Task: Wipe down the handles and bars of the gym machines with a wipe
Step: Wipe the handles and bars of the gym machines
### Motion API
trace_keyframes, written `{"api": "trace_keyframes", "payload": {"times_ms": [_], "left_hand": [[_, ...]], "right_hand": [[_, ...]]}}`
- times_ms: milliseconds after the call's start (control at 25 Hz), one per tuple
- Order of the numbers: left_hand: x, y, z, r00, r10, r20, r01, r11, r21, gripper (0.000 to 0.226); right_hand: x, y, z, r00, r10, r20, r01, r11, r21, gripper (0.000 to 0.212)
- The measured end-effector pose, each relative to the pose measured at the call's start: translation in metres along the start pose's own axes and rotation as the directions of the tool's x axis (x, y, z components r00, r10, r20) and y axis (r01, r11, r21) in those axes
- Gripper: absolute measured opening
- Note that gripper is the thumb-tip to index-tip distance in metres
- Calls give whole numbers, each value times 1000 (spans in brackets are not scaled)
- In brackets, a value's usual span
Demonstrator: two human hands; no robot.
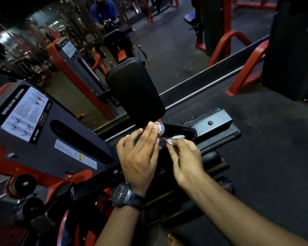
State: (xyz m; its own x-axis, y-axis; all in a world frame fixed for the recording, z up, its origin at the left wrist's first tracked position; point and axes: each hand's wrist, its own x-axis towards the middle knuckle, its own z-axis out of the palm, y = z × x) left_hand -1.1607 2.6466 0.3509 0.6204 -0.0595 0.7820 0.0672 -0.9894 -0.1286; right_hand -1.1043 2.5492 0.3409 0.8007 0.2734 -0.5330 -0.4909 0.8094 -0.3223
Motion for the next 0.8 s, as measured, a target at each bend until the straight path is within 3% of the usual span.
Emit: {"api": "trace_keyframes", "payload": {"times_ms": [200, 360, 520, 640, 800], "left_hand": [[-1, 1, -1, 1000, -9, 0, 9, 1000, -6, 30], [2, -2, 0, 1000, 1, -11, -1, 1000, -20, 32], [0, -1, 0, 1000, -8, 3, 8, 1000, -14, 30], [1, -2, 0, 1000, -11, 7, 11, 1000, -19, 30], [1, 0, -2, 999, -30, 22, 31, 999, -28, 31]], "right_hand": [[-1, 0, 4, 995, -76, -64, 77, 997, 0, 12], [-19, 6, 11, 995, -37, 87, 43, 997, -68, 14], [-16, 3, 8, 995, -72, 71, 77, 994, -76, 16], [-17, 4, 6, 985, -105, 135, 124, 983, -138, 14], [25, -3, -19, 983, -129, -133, 119, 989, -83, 13]]}}
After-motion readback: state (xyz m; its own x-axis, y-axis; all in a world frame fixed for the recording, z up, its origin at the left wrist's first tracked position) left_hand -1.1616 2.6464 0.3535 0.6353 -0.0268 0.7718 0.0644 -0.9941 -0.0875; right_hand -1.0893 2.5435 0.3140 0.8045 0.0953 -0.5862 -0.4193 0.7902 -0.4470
